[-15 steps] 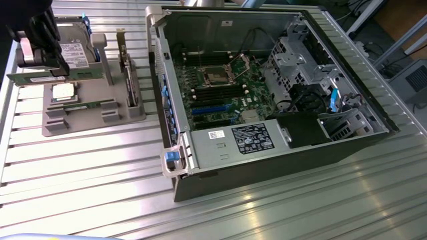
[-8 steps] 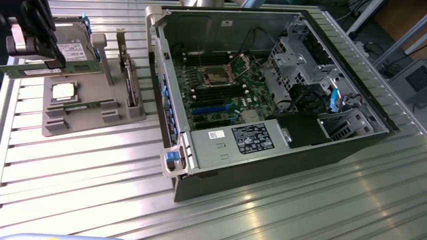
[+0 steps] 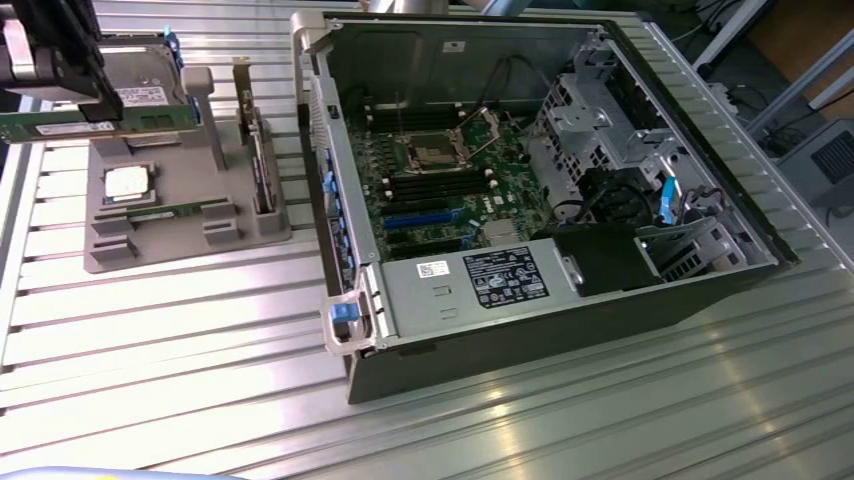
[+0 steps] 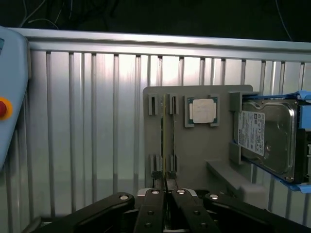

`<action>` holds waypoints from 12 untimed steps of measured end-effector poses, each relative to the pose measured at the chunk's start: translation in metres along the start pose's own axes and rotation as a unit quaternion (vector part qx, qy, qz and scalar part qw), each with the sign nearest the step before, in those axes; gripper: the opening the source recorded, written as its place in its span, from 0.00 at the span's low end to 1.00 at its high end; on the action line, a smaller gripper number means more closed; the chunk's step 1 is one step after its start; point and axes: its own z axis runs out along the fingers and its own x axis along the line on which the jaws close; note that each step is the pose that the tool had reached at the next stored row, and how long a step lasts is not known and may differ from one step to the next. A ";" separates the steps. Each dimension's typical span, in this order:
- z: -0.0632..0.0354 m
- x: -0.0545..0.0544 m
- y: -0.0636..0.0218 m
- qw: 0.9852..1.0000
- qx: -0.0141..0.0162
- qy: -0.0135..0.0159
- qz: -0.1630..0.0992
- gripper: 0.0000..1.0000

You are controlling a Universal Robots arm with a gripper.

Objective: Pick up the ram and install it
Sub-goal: 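Pick up the ram and move it above insertion slot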

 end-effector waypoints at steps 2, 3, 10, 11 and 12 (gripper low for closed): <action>-0.0059 0.000 -0.0001 1.000 0.000 0.000 0.000 0.12; -0.0099 -0.001 -0.0002 1.000 0.000 0.000 0.000 0.12; -0.0258 -0.001 -0.0047 1.000 -0.001 0.000 0.000 0.12; -0.0256 -0.001 -0.0086 1.000 -0.003 0.000 0.000 0.12; -0.0255 -0.001 -0.0110 1.000 -0.003 0.000 0.000 0.12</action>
